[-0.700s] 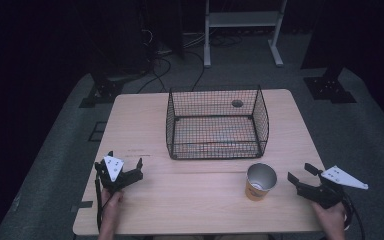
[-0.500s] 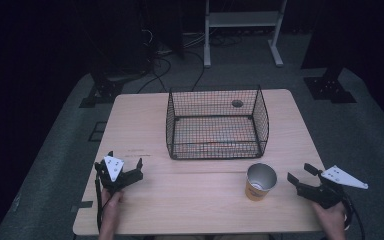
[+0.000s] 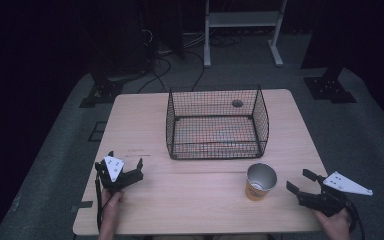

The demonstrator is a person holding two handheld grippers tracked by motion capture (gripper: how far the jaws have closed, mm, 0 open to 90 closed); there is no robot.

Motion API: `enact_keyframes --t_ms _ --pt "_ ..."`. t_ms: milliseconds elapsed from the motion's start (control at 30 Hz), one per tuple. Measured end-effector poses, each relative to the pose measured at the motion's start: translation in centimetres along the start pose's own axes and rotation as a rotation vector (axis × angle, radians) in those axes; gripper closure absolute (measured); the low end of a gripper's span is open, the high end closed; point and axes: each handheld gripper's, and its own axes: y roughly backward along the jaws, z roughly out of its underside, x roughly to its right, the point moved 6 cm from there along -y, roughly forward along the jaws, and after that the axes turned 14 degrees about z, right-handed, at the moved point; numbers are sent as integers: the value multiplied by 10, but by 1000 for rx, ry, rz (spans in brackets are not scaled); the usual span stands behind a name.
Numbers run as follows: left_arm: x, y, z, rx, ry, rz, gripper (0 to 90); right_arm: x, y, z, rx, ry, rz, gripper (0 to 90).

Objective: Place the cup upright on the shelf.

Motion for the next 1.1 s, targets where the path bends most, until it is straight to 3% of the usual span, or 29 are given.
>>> enact_keyframes --t_ms 300,567,967,1033,1100 --pt "1 0 0 -2 -6 -1 0 -14 12 0 -14 43 -79 157" --pt "1 0 0 -7 -10 -2 0 -38 18 -1 -33 117 -168 128" --pt "2 -1 0 -4 -13 -1 0 -67 8 -3 -64 181 -215 76" --pt "3 0 0 -5 -14 -1 0 -73 5 -3 -77 201 -215 18" --pt "2 0 0 -6 -14 -1 0 -76 1 -4 -80 215 -212 18"
